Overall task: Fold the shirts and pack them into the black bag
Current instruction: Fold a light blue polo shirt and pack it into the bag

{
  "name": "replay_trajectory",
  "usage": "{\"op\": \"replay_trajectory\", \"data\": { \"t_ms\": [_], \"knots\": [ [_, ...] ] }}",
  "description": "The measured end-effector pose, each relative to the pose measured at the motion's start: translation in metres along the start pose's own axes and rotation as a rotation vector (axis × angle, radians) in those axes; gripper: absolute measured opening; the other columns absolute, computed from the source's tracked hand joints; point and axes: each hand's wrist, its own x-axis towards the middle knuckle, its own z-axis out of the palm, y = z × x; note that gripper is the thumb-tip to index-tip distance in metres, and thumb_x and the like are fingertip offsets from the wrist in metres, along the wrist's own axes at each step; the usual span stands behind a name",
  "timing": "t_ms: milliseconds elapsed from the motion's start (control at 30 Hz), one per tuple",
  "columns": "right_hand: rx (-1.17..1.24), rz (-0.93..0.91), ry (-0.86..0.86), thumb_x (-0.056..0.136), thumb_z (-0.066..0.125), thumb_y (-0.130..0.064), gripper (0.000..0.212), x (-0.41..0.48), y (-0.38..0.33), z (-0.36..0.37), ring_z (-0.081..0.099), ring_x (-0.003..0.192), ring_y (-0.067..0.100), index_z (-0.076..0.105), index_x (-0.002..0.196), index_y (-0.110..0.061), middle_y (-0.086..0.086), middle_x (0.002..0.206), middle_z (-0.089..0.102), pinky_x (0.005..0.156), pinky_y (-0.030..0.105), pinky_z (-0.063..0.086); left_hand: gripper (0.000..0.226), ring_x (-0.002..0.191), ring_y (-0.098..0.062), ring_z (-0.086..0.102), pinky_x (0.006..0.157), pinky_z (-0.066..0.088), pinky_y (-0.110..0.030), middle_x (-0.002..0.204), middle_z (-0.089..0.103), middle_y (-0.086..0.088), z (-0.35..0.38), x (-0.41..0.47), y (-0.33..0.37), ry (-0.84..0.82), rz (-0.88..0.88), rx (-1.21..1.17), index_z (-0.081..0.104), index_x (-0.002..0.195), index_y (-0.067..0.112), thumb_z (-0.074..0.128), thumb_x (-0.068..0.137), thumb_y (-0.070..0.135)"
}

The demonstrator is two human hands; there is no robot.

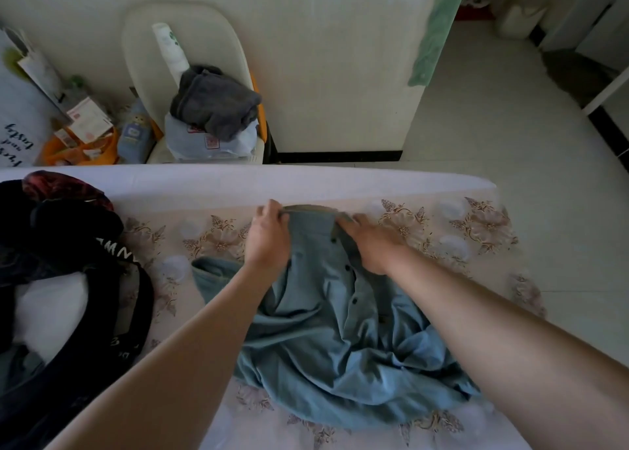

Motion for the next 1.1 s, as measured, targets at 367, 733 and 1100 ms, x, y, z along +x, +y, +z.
{"op": "replay_trajectory", "data": {
  "t_ms": [367,733,1100],
  "knots": [
    [0.736,0.199,0.265,0.085,0.062,-0.024,0.008,-0.015,0.009,0.016,0.065,0.086,0.019,0.070,0.085,-0.025,-0.008,0.087,0.069,0.076,0.036,0.054,0.036,0.083,-0.014,0.058,0.056,0.047,-0.020,0.117,0.064,-0.003,-0.020,-0.013,0.006,-0.219,-0.111,-0.131,0.056,0.130,0.020,0.058,0.096,0.010],
    [1.046,0.176,0.361,0.078,0.077,-0.008,0.032,-0.121,-0.018,-0.109,0.062,0.085,0.015,0.067,0.107,-0.016,0.000,0.091,0.067,0.060,0.019,0.041,0.045,0.078,-0.015,0.055,0.056,0.048,-0.025,0.106,0.057,-0.003,-0.146,-0.057,0.079,-0.216,0.216,-0.238,0.044,0.121,0.035,0.060,0.091,0.006],
    [0.682,0.185,0.800,0.081,0.075,-0.050,0.037,-0.284,-0.077,-0.242,0.057,0.060,0.012,0.065,0.070,-0.016,-0.006,0.063,0.062,0.054,0.031,0.037,0.019,0.085,-0.027,0.058,0.067,0.040,-0.033,0.089,0.060,-0.004,-0.289,-0.135,0.127,0.218,0.361,-0.108,0.058,0.112,0.011,0.058,0.094,0.017]
  ]
}}
